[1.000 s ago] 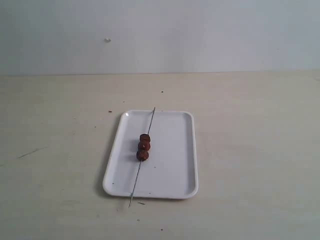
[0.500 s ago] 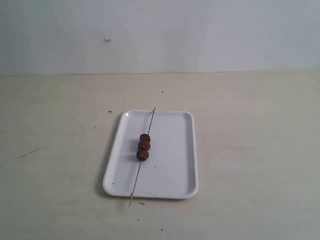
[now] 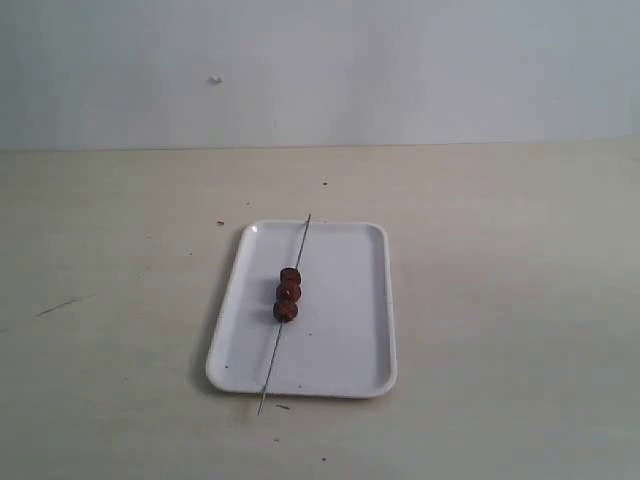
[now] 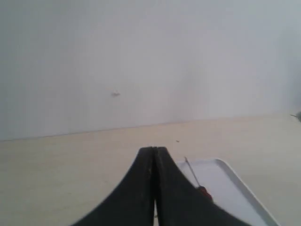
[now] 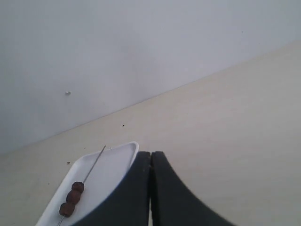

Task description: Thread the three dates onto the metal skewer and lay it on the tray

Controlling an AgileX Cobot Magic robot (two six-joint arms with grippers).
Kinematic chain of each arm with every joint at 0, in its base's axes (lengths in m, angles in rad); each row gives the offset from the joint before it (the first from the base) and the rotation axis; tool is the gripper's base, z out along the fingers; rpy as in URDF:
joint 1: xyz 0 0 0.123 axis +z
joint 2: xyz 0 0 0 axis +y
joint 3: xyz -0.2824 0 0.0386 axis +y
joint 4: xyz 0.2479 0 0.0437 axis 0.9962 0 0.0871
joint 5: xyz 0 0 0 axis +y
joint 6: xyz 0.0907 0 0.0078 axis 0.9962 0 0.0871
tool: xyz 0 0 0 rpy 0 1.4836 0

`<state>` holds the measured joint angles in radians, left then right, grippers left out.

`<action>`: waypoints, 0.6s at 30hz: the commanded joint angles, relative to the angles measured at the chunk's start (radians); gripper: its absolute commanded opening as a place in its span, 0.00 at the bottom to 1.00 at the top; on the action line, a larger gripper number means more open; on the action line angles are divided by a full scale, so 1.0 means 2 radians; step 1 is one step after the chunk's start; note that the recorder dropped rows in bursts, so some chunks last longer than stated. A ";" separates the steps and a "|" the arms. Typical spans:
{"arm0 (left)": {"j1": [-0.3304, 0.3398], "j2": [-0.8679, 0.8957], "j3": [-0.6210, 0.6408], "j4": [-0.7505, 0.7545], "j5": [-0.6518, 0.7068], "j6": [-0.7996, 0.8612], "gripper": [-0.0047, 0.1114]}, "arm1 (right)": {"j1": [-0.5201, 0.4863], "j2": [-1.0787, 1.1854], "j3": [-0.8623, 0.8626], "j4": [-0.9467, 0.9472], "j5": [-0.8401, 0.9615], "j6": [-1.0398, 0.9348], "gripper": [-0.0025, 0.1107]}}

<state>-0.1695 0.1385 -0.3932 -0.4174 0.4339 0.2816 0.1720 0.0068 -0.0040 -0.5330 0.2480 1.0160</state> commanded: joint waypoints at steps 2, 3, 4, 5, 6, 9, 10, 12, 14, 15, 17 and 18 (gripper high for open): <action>0.095 -0.069 0.070 -0.039 -0.006 0.000 0.04 | -0.002 -0.002 0.002 0.001 -0.006 0.001 0.02; 0.107 -0.069 0.091 -0.056 -0.018 0.000 0.04 | -0.002 -0.002 0.002 0.001 -0.006 0.001 0.02; 0.116 -0.069 0.108 -0.074 -0.031 0.000 0.04 | -0.002 -0.002 0.002 0.001 -0.006 0.001 0.02; 0.126 -0.069 0.131 -0.096 -0.052 0.000 0.04 | -0.002 -0.002 0.002 0.001 -0.006 0.001 0.02; 0.136 -0.069 0.149 -0.115 -0.068 0.000 0.04 | -0.002 -0.002 0.002 0.001 -0.006 0.001 0.02; 0.160 -0.069 0.197 -0.203 -0.113 -0.001 0.04 | -0.002 -0.002 0.002 0.001 -0.006 0.001 0.02; 0.167 -0.069 0.197 -0.223 -0.107 -0.001 0.04 | -0.002 -0.002 0.002 0.001 -0.006 0.001 0.02; 0.174 -0.069 0.197 -0.214 -0.049 0.002 0.04 | -0.002 -0.002 0.002 0.001 -0.006 0.001 0.02; 0.178 -0.069 0.197 -0.217 -0.026 0.002 0.04 | -0.002 -0.002 0.002 -0.002 -0.004 0.001 0.02; 0.178 -0.069 0.197 -0.215 -0.022 0.002 0.04 | -0.002 -0.002 0.002 -0.002 -0.004 0.001 0.02; 0.178 -0.069 0.197 -0.215 -0.022 0.002 0.04 | -0.002 -0.002 0.002 -0.002 -0.006 0.001 0.02; 0.178 -0.069 0.197 -0.215 -0.022 0.002 0.04 | -0.002 -0.002 0.002 -0.002 -0.006 0.001 0.02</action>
<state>0.1823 0.0059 -0.0022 -0.8376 0.3809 0.2816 0.1720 0.0068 -0.0040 -0.5330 0.2456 1.0160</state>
